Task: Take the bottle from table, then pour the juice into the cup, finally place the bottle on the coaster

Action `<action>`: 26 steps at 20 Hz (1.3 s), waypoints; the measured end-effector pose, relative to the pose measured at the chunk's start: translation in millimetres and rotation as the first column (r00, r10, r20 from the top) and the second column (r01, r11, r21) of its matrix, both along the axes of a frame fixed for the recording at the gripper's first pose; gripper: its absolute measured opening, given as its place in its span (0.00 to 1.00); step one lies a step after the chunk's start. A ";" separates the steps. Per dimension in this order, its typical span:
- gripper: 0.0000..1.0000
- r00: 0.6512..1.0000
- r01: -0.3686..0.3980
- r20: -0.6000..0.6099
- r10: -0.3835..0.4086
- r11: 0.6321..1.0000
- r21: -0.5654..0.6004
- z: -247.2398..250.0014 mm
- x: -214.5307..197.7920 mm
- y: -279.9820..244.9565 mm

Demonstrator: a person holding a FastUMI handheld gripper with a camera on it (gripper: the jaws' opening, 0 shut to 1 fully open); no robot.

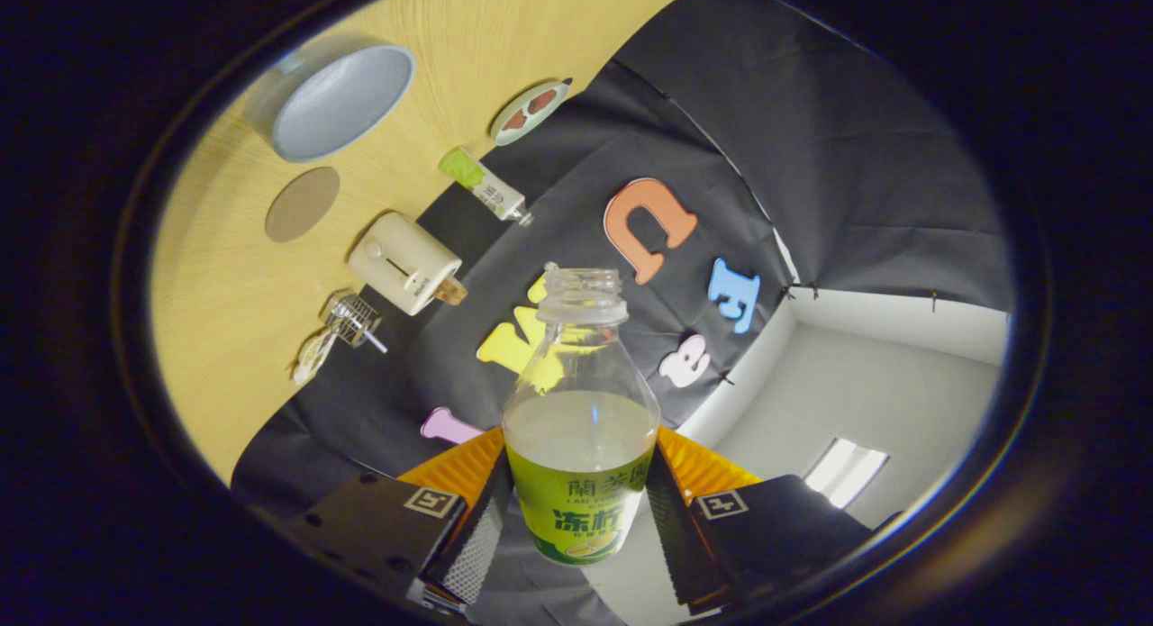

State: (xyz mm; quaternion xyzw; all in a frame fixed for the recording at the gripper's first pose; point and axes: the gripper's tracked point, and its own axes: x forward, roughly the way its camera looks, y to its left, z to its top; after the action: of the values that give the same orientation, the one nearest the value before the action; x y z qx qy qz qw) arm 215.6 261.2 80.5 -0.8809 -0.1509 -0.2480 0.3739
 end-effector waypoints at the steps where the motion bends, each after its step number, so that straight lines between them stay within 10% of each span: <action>1: 0.81 1.000 -0.002 -0.002 0.002 1.000 -0.003 -1.5 0.2 0.4; 17: 0.81 0.991 -0.071 -0.088 0.098 0.959 0.274 -47.5 23.2 -21.4; 26: 0.81 0.938 -0.116 -0.118 0.326 0.616 0.779 -86.9 46.8 -38.8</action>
State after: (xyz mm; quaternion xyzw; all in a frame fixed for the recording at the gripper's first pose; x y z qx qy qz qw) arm 262.4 222.4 -6.4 -0.6394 -0.0928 -0.1280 0.7525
